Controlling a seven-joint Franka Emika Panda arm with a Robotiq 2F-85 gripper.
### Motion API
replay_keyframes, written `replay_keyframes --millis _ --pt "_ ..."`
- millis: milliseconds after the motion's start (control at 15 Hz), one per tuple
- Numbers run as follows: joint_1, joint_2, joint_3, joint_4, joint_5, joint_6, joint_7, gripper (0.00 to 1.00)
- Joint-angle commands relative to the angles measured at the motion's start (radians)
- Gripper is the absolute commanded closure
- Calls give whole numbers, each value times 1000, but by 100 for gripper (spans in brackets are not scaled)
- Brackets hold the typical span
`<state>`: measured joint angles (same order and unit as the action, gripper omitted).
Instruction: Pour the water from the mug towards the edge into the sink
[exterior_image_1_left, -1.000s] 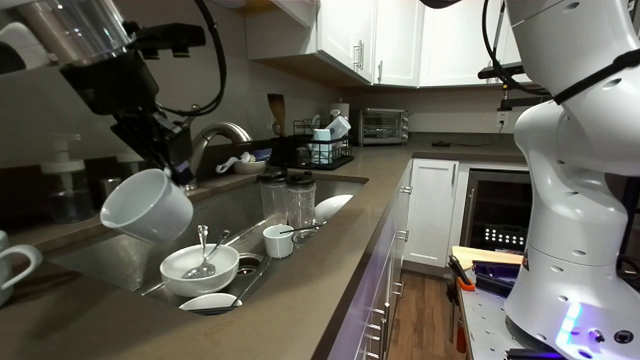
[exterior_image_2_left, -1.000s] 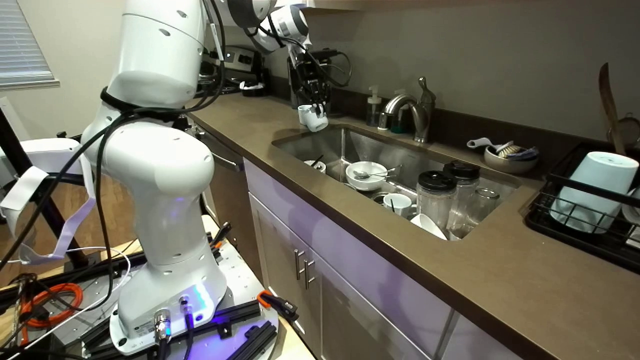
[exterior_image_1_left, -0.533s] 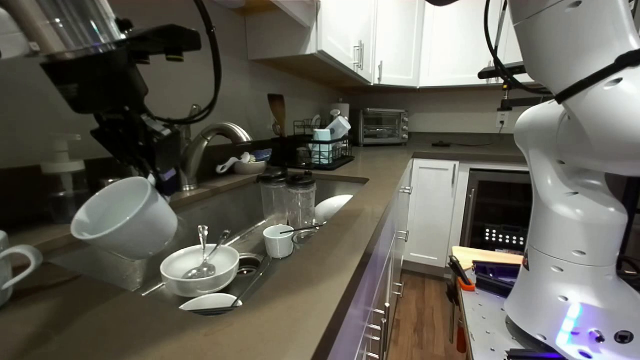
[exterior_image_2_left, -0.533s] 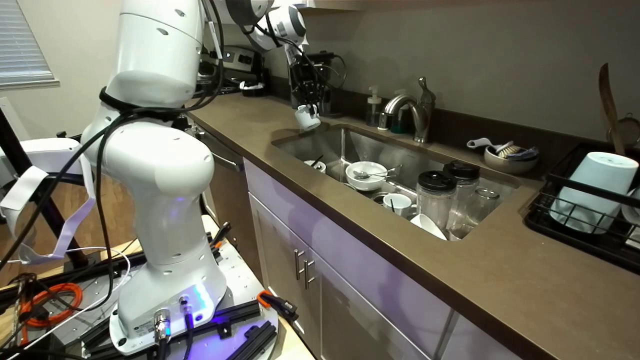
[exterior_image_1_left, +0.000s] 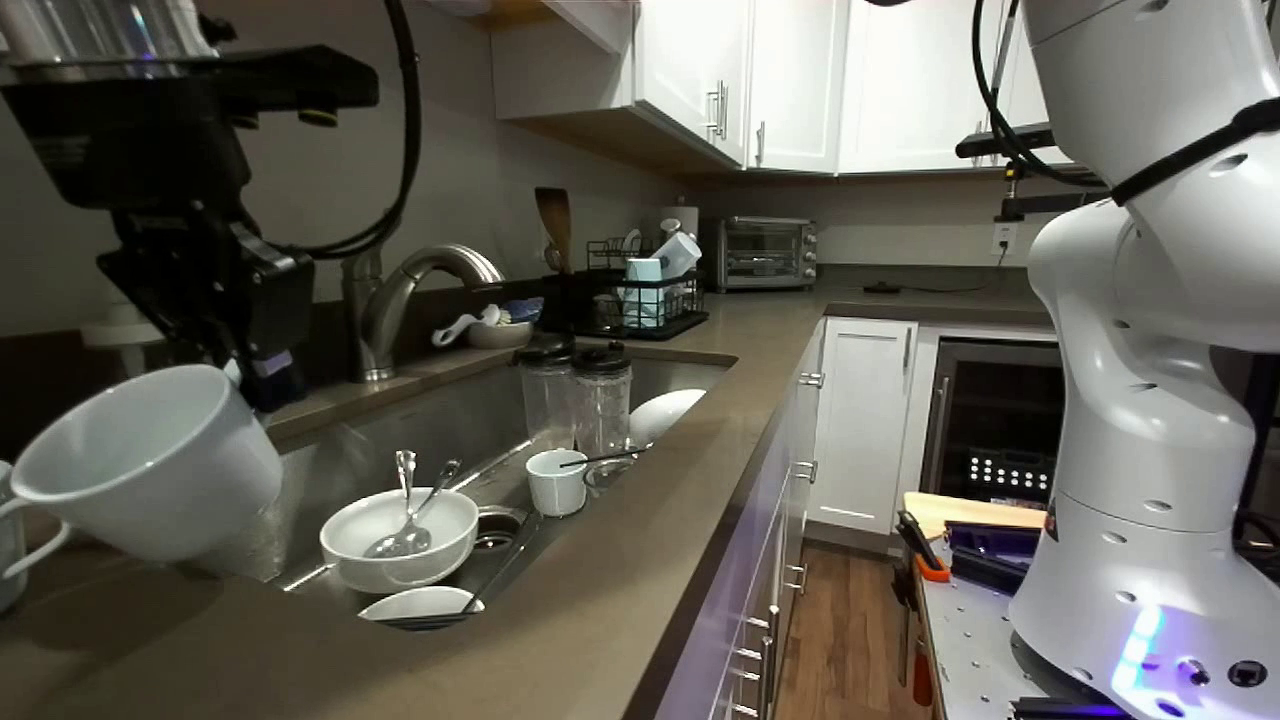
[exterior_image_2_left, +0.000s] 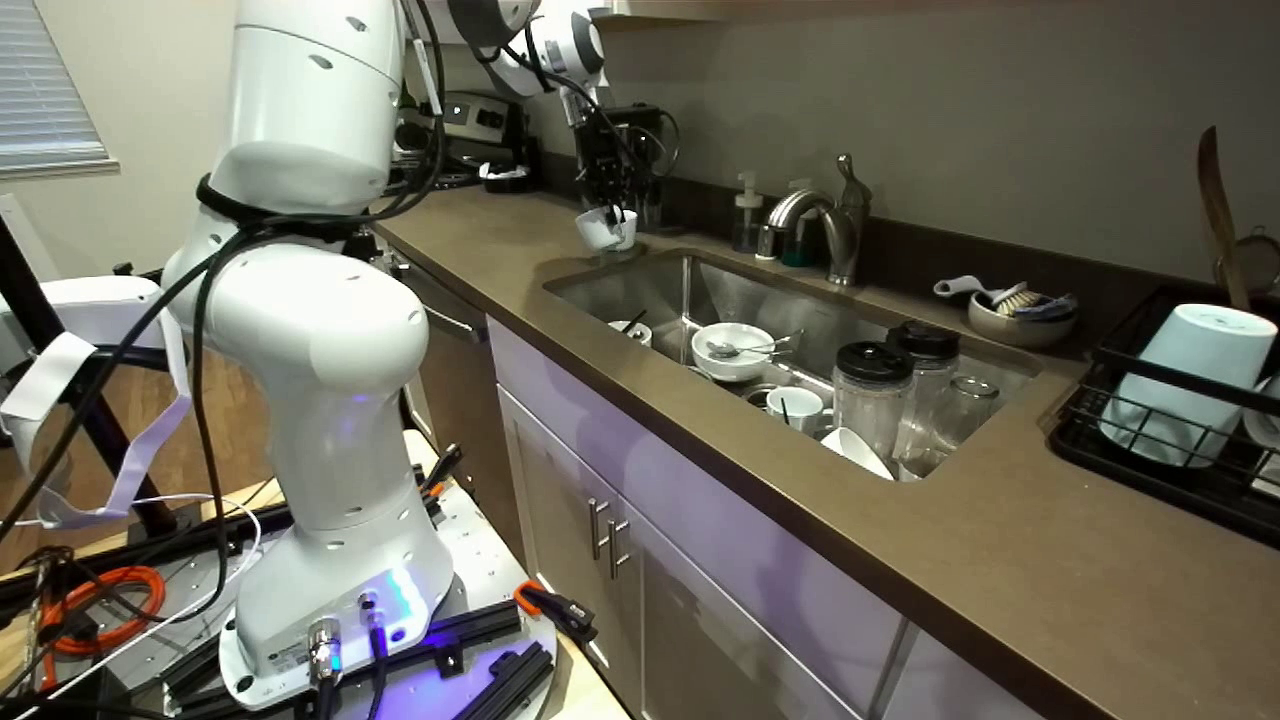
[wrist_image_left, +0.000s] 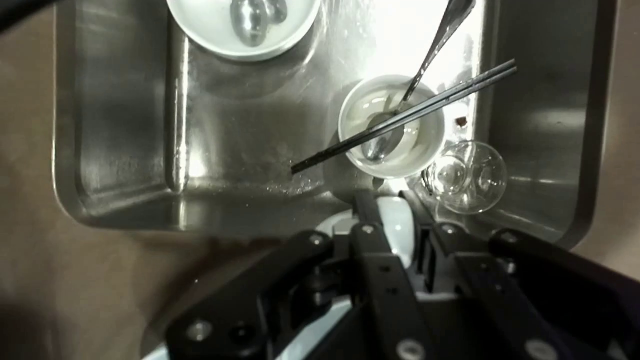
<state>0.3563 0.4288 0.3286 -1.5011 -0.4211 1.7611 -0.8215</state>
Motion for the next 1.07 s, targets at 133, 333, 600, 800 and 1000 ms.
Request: replay_keyframes --millis 133,333,600,800,1000 --pt "-16 2 15 -40 89 148 -107 94" --pt "-21 18 22 -45 150 190 -149 94" --pt "-26 33 36 -48 246 236 -194 94" --pt "-18 42 46 -51 301 240 -216 94" --pt "-6 47 55 -54 320 231 -213 94"
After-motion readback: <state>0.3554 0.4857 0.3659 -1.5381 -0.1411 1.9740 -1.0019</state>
